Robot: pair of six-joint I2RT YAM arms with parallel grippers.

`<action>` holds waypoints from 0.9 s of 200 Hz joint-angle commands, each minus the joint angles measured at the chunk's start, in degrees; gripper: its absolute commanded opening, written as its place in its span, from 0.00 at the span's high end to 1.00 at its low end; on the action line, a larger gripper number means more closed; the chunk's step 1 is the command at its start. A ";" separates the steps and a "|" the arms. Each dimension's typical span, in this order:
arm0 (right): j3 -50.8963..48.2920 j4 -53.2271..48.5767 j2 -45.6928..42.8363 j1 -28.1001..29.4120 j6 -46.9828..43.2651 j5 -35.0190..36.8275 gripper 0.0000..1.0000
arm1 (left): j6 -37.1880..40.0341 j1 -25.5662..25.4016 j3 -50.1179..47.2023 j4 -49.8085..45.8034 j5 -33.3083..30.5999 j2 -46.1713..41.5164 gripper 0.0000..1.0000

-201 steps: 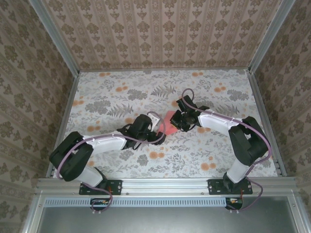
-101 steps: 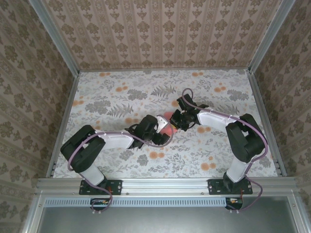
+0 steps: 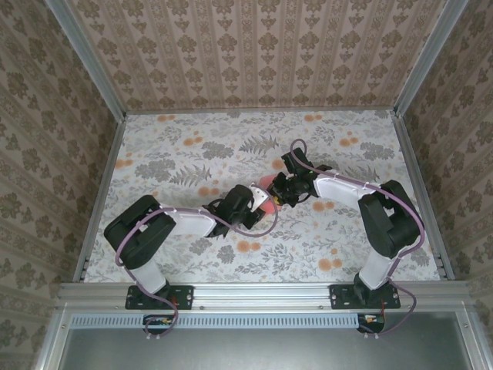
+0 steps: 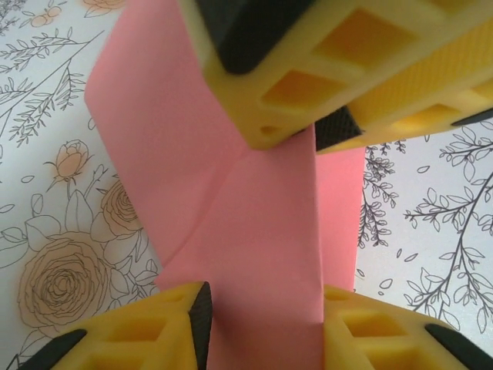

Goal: Fold a paper plane with a square sheet of paper (pick it up from the middle)
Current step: Fourth fold the wing at the center of the table.

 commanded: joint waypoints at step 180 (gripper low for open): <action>-13.02 9.95 -13.72 -3.38 -21.72 1.39 0.26 | -17.37 2.07 -2.06 1.20 11.09 0.33 0.88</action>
